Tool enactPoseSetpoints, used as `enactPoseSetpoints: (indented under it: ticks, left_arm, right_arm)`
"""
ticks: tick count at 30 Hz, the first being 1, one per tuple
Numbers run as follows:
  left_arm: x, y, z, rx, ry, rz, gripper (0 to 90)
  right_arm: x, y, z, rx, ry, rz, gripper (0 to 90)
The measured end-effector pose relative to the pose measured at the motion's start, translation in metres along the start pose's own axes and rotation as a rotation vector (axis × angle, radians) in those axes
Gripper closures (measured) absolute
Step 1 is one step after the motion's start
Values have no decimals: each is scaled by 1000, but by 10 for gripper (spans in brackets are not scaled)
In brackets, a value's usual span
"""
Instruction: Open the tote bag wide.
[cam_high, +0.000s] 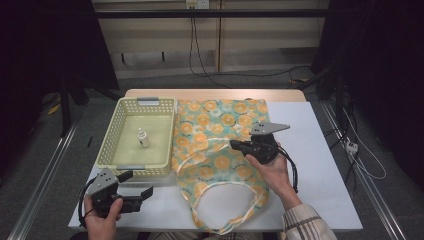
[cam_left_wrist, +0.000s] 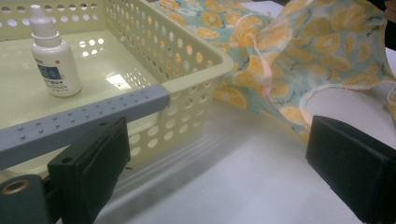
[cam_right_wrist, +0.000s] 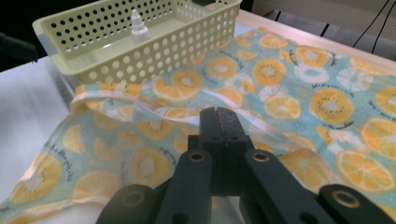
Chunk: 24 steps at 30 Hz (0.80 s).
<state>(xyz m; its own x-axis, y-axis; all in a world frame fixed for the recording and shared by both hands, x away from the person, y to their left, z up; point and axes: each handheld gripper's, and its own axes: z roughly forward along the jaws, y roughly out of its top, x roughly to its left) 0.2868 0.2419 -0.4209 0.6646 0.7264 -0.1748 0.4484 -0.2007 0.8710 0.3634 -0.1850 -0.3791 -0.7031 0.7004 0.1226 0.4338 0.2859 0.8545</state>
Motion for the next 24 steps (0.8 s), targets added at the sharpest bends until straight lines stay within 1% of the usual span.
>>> enactPoseSetpoints:
  ticks: [2,6,12,14,17,20,23,24]
  left_arm:
    - [1,0,0,-2,1,-4,62]
    - [2,-1,-1,-7,-2,-8,62]
    - [5,-1,-2,-18,-7,-20,62]
    - [7,-1,-3,-20,-14,-21,62]
    - [9,0,-4,-22,-26,-34,71]
    - [10,1,-5,-24,-24,-27,72]
    - [11,2,-5,-32,-10,-24,72]
    - [11,3,-5,-33,-9,-23,72]
  right_arm:
    - [-3,3,0,-12,-1,4,900]
    - [-7,6,3,-15,0,10,900]
    - [-10,13,5,-37,2,17,900]
    - [-11,17,4,-46,0,17,900]
    - [-13,21,3,-64,-3,23,900]
    - [-13,25,1,-78,-5,18,900]
    - [-14,29,0,-94,-6,22,900]
    - [-14,30,-1,-99,-7,16,900]
